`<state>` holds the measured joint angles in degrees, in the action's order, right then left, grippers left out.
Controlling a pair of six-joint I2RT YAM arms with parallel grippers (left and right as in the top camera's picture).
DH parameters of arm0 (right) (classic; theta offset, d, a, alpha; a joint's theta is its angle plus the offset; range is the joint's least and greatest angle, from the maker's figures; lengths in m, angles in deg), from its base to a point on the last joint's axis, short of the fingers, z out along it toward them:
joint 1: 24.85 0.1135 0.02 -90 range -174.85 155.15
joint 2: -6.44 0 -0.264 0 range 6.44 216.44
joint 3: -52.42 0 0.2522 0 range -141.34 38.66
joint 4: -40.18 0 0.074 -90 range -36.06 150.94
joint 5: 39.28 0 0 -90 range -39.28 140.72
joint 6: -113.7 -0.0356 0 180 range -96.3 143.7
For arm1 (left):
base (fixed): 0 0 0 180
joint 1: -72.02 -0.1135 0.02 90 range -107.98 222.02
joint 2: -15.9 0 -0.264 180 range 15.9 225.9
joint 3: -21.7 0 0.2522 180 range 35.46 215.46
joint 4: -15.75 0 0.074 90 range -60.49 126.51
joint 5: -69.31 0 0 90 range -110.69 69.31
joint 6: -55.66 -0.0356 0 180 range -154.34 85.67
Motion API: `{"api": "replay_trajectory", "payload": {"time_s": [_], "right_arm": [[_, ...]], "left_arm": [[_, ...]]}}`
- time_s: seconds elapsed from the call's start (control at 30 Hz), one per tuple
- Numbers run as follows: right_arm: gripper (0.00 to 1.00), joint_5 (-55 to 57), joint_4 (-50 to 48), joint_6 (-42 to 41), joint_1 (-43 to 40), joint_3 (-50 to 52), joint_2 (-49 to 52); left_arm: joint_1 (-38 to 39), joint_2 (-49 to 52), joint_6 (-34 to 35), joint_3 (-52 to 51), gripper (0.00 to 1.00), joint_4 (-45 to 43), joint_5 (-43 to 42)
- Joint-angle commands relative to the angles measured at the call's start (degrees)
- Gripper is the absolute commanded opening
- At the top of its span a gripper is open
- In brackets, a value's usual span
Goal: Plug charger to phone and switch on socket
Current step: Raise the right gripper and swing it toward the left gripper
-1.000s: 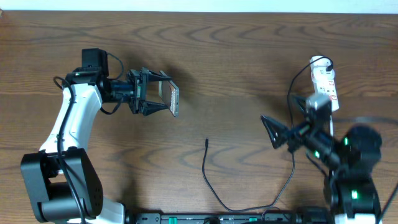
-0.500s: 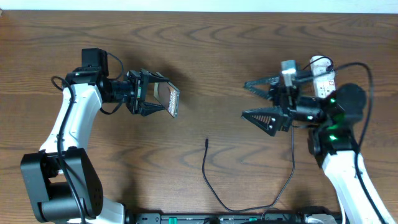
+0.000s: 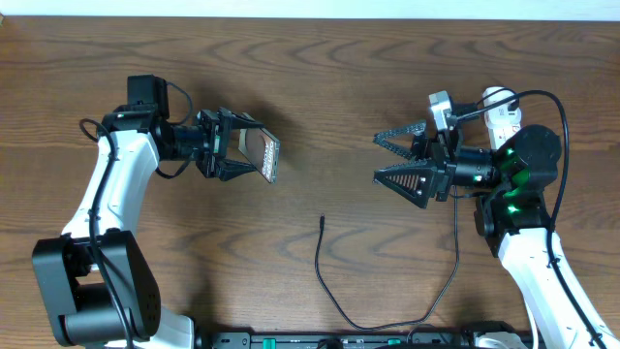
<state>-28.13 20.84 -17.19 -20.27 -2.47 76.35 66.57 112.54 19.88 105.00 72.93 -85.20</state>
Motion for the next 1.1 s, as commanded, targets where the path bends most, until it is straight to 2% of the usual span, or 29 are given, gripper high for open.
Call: {"api": "replay_trajectory", "payload": {"time_s": [0.0, 0.27, 0.43, 0.77, 0.93, 1.07], "right_arm": [[0.99, 0.70, -0.11, -0.66, 0.42, -0.55, -0.04], [0.99, 8.79, 5.95, -4.79, 0.48, -0.55, -0.04], [0.99, 21.84, 16.61, -15.34, 1.49, -0.55, -0.04], [0.99, 28.76, 9.05, -19.93, 4.92, -0.55, -0.04], [0.93, 34.14, 12.87, -20.79, 8.57, -0.52, 0.39], [0.98, 42.56, 17.88, -20.79, 14.56, -0.52, 1.33]], "left_arm": [[0.02, -1.40, 0.09, 1.95, 0.08, -0.02, -1.62], [0.02, -1.40, 0.09, 1.95, 0.07, -0.04, -1.49], [0.02, -1.40, 0.09, 1.95, 0.07, -0.02, 0.52], [0.02, -1.40, 0.04, 1.95, 0.08, -0.02, 2.47], [0.04, -1.40, 0.07, 1.95, 0.07, 0.00, 4.31], [0.09, -1.40, 0.07, 1.95, 0.08, 0.00, 5.46]]}}
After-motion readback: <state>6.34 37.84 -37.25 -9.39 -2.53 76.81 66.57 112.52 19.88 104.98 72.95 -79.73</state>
